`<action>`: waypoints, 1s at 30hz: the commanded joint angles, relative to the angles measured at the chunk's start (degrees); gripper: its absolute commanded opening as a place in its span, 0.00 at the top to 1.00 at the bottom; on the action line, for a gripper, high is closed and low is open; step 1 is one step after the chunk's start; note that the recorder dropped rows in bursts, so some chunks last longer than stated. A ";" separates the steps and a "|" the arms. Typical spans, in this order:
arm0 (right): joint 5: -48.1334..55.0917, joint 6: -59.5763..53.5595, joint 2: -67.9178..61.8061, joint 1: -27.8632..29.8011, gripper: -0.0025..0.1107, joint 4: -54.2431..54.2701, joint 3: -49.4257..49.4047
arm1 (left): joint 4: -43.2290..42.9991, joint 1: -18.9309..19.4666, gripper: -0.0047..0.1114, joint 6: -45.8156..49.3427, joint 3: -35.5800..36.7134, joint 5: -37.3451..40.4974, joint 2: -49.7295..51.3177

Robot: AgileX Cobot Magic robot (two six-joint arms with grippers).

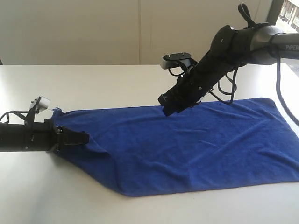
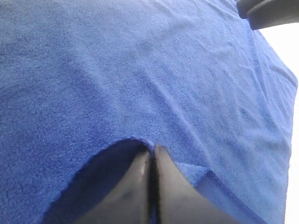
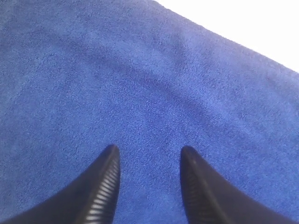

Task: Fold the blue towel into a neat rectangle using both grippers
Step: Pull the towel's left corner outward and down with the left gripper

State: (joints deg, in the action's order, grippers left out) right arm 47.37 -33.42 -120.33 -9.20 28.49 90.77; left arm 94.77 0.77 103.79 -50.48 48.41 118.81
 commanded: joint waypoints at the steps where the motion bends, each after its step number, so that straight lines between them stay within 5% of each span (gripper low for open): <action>1: -0.70 0.28 0.15 0.33 0.63 -0.09 -0.07 | -1.04 0.27 0.96 -1.73 -0.26 3.20 -0.18; 16: -1.28 0.28 0.15 0.33 0.63 -3.10 -0.07 | -43.52 4.78 0.96 -47.76 -1.93 5.91 -13.85; 23: -1.22 0.28 0.15 0.33 0.63 -3.10 -0.07 | -50.44 4.78 0.96 -51.93 -1.93 11.20 -14.34; 30: -0.99 0.28 0.15 0.33 0.63 -3.10 -0.07 | -54.28 4.78 0.96 -53.07 -1.93 8.57 -14.34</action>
State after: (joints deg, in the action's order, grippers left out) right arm 46.24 -33.42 -120.33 -9.20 25.54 90.77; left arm 41.72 5.35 51.19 -52.30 57.02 105.05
